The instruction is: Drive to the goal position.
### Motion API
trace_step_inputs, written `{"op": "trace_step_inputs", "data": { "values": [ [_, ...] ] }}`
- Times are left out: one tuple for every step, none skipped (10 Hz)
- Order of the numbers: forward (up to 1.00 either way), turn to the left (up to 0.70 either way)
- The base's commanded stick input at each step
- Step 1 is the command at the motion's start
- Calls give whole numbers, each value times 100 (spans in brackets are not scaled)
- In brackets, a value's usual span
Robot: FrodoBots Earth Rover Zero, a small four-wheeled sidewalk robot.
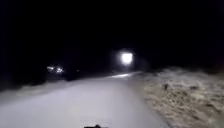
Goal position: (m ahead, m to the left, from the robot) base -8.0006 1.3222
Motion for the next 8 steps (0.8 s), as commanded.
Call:
{"op": "trace_step_inputs", "data": {
  "values": [
    [100,18],
    [100,33],
    [100,39],
    [100,18],
    [100,3],
    [100,0],
    [100,0],
    [100,0]
  ]
}}
